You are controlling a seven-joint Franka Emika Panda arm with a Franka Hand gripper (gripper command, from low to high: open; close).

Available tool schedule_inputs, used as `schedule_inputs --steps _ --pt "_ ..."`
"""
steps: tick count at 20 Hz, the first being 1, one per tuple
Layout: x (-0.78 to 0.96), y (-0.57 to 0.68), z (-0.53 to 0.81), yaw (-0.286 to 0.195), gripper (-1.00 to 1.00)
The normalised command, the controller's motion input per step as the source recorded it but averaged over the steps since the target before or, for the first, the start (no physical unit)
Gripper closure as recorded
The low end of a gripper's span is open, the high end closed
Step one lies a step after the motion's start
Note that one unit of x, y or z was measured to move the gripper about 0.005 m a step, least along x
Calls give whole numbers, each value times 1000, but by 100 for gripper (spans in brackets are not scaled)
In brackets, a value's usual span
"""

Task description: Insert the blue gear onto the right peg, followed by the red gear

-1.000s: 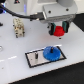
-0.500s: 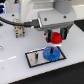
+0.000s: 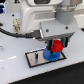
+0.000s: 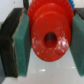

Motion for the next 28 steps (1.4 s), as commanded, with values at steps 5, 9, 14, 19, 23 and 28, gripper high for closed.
schedule_inputs --steps 5,9,14,19,23,28 --pt "155 -75 -104 0 100" --pt "24 26 150 0 100" --pt "0 -38 246 0 100" --pt "150 -78 152 0 100" --pt "111 -214 -212 0 100" --pt "111 -261 -246 0 100"
